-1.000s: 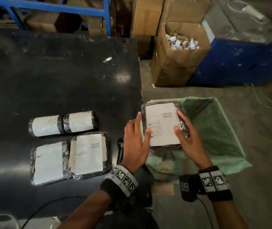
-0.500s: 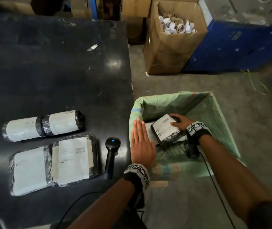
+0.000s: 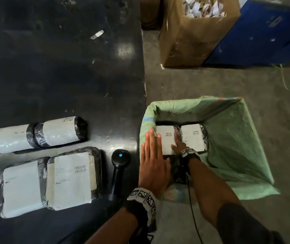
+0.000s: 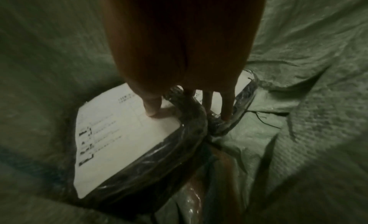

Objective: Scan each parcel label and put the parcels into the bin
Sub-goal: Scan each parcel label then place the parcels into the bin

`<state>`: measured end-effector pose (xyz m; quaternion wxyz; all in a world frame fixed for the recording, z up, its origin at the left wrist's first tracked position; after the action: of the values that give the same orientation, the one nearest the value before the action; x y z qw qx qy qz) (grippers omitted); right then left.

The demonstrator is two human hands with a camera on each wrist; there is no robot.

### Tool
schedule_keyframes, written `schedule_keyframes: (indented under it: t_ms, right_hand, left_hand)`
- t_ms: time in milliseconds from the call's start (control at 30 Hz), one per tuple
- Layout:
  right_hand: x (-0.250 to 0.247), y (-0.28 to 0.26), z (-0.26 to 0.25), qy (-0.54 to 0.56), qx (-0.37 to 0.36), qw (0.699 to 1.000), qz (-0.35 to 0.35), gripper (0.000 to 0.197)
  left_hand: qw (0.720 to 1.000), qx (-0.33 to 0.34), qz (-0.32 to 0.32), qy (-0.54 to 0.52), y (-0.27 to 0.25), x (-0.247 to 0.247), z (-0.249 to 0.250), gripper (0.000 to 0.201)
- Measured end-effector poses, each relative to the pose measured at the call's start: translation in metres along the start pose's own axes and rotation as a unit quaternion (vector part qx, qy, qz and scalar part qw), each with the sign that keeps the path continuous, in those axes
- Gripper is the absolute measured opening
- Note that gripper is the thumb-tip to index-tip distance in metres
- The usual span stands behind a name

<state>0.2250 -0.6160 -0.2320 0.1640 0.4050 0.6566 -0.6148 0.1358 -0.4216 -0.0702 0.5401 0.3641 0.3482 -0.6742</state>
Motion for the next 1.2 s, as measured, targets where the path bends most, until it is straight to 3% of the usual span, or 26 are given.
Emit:
schedule_keyframes:
  t_ms: [133, 267, 367, 467, 567, 667, 800, 900, 1033, 1200]
  right_hand:
    - [-0.030, 0.002, -0.006, 0.018, 0.025, 0.997, -0.072, 0.083]
    - [-0.096, -0.027, -0.040, 0.026, 0.042, 0.999, 0.017, 0.046]
    - [-0.142, -0.078, -0.074, 0.099, 0.004, 0.993, 0.068, 0.043]
    - [-0.150, -0.150, -0.108, 0.220, -0.078, 0.962, 0.144, 0.043]
    - [-0.121, -0.219, -0.148, 0.310, -0.154, 0.921, 0.179, 0.038]
    - [-0.068, -0.244, -0.182, 0.319, -0.164, 0.922, 0.147, 0.042]
    - [-0.002, -0.235, -0.207, 0.238, -0.127, 0.960, 0.073, 0.066]
    - [0.015, -0.233, -0.222, 0.225, -0.076, 0.968, 0.076, 0.073]
    - [0.036, -0.222, -0.228, 0.306, -0.071, 0.946, 0.078, 0.073]
    - [0.081, -0.188, -0.221, 0.424, -0.080, 0.897, 0.090, 0.069]
  left_hand:
    - [1.000, 0.010, -0.001, 0.007, 0.003, -0.003, -0.002, 0.077]
    - [0.998, 0.032, -0.028, -0.055, 0.006, -0.022, -0.016, 0.070]
    - [0.987, 0.044, -0.017, -0.157, 0.003, -0.057, -0.042, 0.060]
    - [0.986, 0.029, 0.062, -0.150, -0.010, -0.095, -0.081, 0.050]
    - [0.983, -0.022, 0.123, -0.131, -0.034, -0.124, -0.127, 0.051]
    - [0.980, -0.079, 0.159, -0.094, -0.064, -0.138, -0.175, 0.060]
    - [0.979, -0.151, 0.124, -0.064, -0.108, -0.132, -0.225, 0.078]
    - [0.974, -0.169, 0.100, -0.109, -0.131, -0.122, -0.247, 0.086]
    - [0.964, -0.183, 0.073, -0.178, -0.149, -0.110, -0.252, 0.093]
    - [0.959, -0.187, 0.071, -0.202, -0.161, -0.101, -0.255, 0.099]
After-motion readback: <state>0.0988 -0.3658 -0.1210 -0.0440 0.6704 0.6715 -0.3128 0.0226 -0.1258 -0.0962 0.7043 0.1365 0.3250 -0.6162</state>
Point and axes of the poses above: each hand's wrist, its own y-axis towards the middle knuckle, its own x-axis out of the palm, z = x × y, the point moved 1 cm from there along y, towards the middle knuckle, and after that the axes turned 4 degrees about z, right-handed, at the moved point
